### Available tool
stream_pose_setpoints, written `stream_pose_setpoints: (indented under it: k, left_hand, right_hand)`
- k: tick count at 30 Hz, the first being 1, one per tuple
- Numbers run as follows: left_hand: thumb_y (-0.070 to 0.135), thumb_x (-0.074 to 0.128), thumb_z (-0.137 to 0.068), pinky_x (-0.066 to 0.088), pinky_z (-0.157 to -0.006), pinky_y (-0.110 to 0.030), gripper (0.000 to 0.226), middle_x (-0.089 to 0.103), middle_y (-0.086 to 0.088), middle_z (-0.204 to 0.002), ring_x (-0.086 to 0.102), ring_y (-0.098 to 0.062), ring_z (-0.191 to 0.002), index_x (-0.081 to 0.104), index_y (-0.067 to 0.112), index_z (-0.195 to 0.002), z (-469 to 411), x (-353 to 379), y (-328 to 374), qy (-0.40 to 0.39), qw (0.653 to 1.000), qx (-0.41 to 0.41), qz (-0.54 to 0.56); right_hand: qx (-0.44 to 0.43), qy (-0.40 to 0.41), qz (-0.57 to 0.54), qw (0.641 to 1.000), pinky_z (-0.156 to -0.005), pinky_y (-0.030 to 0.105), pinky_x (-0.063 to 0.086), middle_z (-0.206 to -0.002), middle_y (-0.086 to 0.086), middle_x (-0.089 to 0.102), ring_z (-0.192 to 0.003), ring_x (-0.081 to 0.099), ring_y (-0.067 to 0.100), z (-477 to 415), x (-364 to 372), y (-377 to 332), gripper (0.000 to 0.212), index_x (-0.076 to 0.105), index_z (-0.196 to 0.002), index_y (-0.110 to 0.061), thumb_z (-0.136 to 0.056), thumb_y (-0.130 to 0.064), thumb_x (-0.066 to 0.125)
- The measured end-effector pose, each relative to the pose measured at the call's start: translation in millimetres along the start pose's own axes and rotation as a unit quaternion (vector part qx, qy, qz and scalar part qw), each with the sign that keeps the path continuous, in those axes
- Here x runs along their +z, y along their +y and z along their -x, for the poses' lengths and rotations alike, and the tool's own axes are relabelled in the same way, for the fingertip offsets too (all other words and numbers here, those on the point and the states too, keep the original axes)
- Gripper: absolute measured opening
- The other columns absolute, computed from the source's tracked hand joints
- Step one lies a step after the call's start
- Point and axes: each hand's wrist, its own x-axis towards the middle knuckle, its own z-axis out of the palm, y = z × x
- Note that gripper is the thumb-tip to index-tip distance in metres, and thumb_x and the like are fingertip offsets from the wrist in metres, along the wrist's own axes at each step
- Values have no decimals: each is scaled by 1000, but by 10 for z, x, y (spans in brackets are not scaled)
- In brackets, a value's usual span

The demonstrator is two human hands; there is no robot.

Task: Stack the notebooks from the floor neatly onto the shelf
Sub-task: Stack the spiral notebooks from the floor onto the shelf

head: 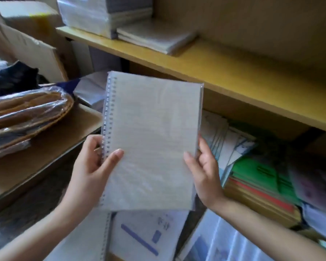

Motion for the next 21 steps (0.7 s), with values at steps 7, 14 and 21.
stream_pose_setpoints:
  k: [7,14,21]
  left_hand:
    - [20,63,-85,52,-55,-15,15,69,23,-82,66,2,-68,55,29,-93,-659,249,529,27,990,131,-49]
    - [30,55,-91,47,-85,-35,45,52,6,-121,54,-19,-106,44,27,-134,-1245,443,945,30,957,187,-221]
    - [46,33,-87,31,-105,-51,51,54,-8,-135,44,-28,-130,63,21,-120,-1397,505,1047,12,757,392,-522]
  right_hand:
    - [-108,-9,60,992,-108,43,39,-139,4,51,-128,49,17,-537,-147,-770,57,25,-146,-14,-93,-11,45]
    - [-115,137,129,975,-105,36,42,-137,6,52,-124,51,17,-1430,-171,-1093,47,35,-143,-11,-97,-16,46]
    - [49,205,60,976,-97,44,48,-129,9,56,-114,57,28,-2368,-103,-1069,37,46,-134,-13,-98,-19,43]
